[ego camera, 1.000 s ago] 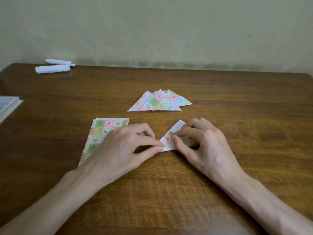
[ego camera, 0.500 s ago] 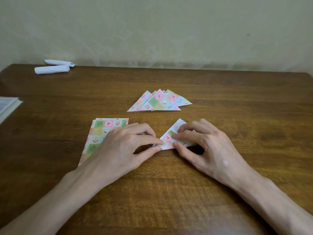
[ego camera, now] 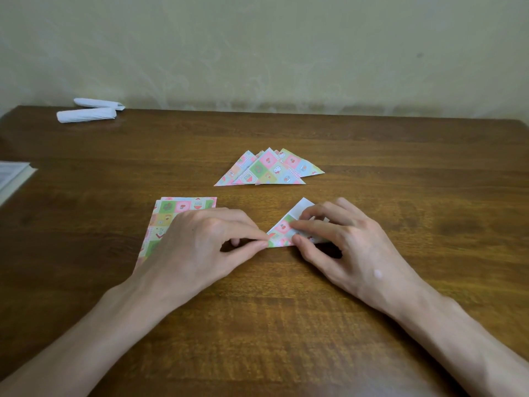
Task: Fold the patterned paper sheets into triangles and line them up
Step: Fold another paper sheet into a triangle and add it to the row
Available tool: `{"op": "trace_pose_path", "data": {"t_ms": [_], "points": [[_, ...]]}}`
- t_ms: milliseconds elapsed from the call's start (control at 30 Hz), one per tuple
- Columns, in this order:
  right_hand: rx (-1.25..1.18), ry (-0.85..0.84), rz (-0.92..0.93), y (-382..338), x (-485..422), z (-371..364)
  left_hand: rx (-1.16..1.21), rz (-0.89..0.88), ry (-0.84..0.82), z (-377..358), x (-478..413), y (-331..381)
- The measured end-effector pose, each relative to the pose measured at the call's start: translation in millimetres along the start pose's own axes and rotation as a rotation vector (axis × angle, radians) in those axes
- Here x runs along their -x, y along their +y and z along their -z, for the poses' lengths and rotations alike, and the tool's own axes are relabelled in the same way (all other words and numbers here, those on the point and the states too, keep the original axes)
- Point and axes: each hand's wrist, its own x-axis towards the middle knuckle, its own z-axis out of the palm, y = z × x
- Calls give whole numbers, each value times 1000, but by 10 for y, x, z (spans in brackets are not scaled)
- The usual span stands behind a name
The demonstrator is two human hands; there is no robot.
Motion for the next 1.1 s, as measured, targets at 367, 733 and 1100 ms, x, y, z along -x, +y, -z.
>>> {"op": "trace_pose_path", "data": {"t_ms": [367, 733, 1100], "points": [[23, -15, 2, -12, 11, 2, -60, -65, -113, 55, -7, -43], [46, -4, 19, -41, 10, 14, -28, 7, -55, 126, -20, -37], [45, 11, 21, -34, 18, 1, 72, -14, -162, 39, -55, -173]]}}
